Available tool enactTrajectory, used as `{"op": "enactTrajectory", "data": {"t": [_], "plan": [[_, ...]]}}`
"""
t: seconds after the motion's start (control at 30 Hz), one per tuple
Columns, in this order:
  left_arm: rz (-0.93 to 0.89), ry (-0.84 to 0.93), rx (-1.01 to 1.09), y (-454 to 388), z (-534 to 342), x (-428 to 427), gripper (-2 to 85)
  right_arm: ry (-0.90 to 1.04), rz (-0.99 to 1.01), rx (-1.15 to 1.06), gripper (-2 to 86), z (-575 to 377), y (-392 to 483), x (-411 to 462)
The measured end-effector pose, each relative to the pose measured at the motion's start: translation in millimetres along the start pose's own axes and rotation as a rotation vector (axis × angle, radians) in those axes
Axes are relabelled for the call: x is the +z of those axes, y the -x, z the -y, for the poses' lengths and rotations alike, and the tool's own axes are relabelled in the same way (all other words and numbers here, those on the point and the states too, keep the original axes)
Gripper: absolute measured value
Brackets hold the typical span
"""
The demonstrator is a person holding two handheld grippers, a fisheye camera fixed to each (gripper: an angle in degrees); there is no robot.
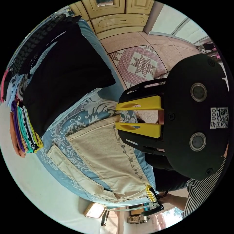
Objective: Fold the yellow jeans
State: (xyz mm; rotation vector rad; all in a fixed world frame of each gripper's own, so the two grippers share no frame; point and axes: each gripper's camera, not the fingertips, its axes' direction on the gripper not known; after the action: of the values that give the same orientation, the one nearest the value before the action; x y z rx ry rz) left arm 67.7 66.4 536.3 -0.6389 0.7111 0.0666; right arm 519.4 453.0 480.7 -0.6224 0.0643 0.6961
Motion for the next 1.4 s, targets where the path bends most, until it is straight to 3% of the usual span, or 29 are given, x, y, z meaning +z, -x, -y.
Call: {"op": "enactTrajectory", "data": {"t": [0.23,0.53,0.63,0.83,1.0,1.03,1.13,1.23,1.4], "plan": [[-0.013,-0.006,-0.016,0,14,0,0.2,0.027,0.034,-0.094,3.0,0,-2,-35],[-0.045,-0.004,-0.044,8,32,-2,0.1,0.074,0.152,-0.01,1.2,3,-31,-45],[-0.056,-0.07,-0.049,11,35,-20,0.1,-0.001,0.021,0.025,0.5,-2,-31,-70],[0.073,-0.03,-0.095,23,47,-20,0.2,-0.066,0.157,-0.232,0.1,-3,55,-87],[0.079,-0.052,-0.06,26,48,-25,0.3,0.136,0.019,-0.544,0.2,-13,158,-31],[0.067,-0.053,-0.062,29,49,-28,0.2,0.038,-0.043,-0.578,0.1,-23,168,-37],[0.022,-0.03,-0.064,36,55,-39,0.2,0.051,-0.065,-0.575,0.1,-27,175,-41],[-0.005,-0.102,-0.028,42,60,-64,0.2,0.127,0.07,-0.541,0.2,-5,171,-52],[0.02,-0.257,-0.034,70,76,-118,0.2,-0.013,0.124,-0.474,0.7,65,173,-80]]}}
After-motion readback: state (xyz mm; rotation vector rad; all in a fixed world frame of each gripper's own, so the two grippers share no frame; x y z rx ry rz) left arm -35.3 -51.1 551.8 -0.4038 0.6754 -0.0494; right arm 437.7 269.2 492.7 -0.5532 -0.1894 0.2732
